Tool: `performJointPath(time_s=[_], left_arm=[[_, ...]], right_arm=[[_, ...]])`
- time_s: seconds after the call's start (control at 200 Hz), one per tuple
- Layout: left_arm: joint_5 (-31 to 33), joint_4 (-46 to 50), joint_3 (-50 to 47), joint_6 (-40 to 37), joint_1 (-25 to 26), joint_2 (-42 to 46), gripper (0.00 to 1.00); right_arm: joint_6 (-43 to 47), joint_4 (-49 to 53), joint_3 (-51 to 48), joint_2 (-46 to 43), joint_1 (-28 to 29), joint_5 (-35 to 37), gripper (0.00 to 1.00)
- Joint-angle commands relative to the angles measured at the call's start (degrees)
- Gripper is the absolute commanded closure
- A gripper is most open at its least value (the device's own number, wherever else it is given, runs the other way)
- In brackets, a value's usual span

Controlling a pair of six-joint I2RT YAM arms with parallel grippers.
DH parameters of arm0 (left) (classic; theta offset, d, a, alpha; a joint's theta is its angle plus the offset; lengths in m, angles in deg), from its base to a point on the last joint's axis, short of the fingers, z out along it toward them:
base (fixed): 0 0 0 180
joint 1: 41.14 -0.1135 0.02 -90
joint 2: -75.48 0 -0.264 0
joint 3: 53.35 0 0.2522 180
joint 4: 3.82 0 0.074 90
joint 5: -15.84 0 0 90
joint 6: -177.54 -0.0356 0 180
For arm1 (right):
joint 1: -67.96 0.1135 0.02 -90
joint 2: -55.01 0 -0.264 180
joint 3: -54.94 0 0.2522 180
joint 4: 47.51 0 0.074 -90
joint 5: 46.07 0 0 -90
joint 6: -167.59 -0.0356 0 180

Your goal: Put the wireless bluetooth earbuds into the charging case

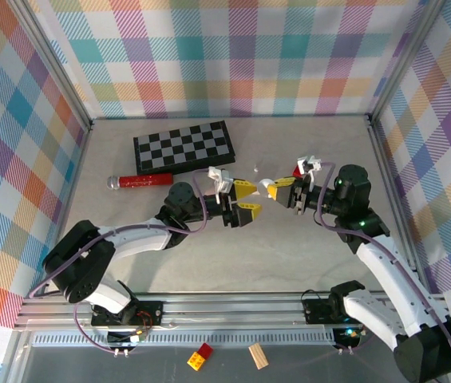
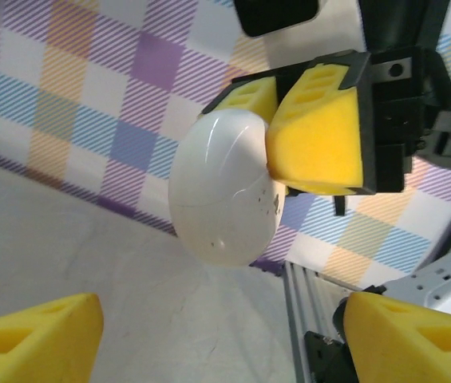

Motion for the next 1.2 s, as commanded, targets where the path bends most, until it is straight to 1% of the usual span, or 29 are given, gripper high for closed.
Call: performJointPath(time_s=[0.0,0.145,0.18,0.24,0.285,0.4,0.585,0.7,0.79,1.195], left_arm=[[-6.39,-9.56,0.91,3.99,-0.24,-1.28,0.24],[-8.97,-14.29,1.97,7.23,-0.14,-3.21,0.28],[-9.35,-14.84,2.4,8.01,-0.14,-3.66,0.3],[-10.08,-14.84,3.04,8.56,-0.05,-4.13,0.36],[-10.37,-14.81,3.33,8.78,0.06,-4.3,0.38],[-11.35,-14.82,4.18,9.07,0.38,-4.18,0.41],[-11.8,-14.93,4.67,9.47,0.59,-3.83,0.48],[-11.15,-14.9,4.73,9.53,0.56,-3.48,0.55],[-11.2,-14.87,4.97,9.53,0.56,-3.7,0.58],[-9.47,-14.81,4.76,9.27,0.52,-3.26,0.58]], right_arm=[[-1.04,-8.19,-0.55,-0.07,-0.31,-7.24,0.84],[-1.07,-9.9,-0.5,0.73,-0.27,-10.61,0.84],[-1.08,-10.48,-0.62,0.87,-0.25,-11.1,0.84],[-1.65,-11.52,-0.64,0.99,-0.18,-11.88,0.84],[-1.79,-12.3,-0.7,1.2,-0.09,-12.3,0.84],[-1.7,-12.93,-0.72,1.76,0.12,-12.5,0.84],[-1.39,-13.54,-0.72,2.42,0.34,-12.89,0.84],[-0.91,-12.72,-0.82,2.39,0.3,-13.03,0.84],[-0.8,-12.46,-0.92,2.22,0.35,-12.97,0.84],[0.9,-8.52,-0.34,2.04,0.3,-14.38,0.85]])
